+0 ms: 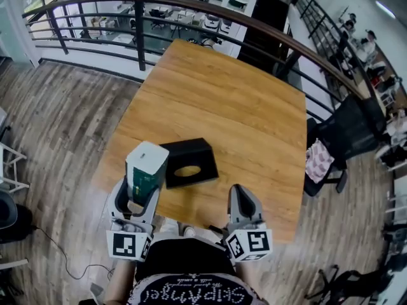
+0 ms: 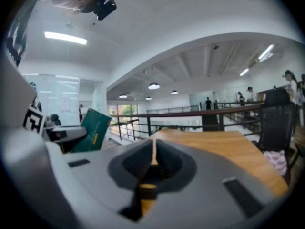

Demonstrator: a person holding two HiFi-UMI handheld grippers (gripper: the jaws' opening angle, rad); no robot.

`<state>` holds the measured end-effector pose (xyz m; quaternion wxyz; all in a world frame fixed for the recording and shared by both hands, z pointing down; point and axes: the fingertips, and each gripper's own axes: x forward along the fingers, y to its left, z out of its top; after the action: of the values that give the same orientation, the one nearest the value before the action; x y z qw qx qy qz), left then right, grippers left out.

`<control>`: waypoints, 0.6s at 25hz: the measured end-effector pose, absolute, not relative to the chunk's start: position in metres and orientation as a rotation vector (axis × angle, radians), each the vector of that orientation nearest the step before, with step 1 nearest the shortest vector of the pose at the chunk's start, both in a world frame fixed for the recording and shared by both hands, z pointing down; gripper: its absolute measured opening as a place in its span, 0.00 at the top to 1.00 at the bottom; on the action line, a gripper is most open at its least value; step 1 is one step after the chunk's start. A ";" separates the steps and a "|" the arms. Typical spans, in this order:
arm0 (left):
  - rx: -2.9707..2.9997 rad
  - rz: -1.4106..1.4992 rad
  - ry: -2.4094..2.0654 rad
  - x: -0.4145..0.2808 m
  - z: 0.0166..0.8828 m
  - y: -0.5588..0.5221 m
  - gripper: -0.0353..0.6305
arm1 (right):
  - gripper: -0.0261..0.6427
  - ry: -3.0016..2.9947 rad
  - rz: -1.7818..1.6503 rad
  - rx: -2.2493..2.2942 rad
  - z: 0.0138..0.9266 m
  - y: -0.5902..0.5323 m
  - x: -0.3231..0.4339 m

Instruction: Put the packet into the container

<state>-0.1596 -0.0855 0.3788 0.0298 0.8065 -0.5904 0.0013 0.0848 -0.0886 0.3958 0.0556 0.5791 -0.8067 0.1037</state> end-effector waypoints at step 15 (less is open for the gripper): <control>2.518 0.018 -1.733 -0.164 0.392 -0.100 0.43 | 0.90 -2.379 0.334 1.827 0.403 -0.090 0.082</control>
<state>-0.1642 -0.1001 0.3918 0.0423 0.8230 -0.5665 0.0059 0.0824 -0.0898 0.4026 0.0617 0.6042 -0.7868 0.1104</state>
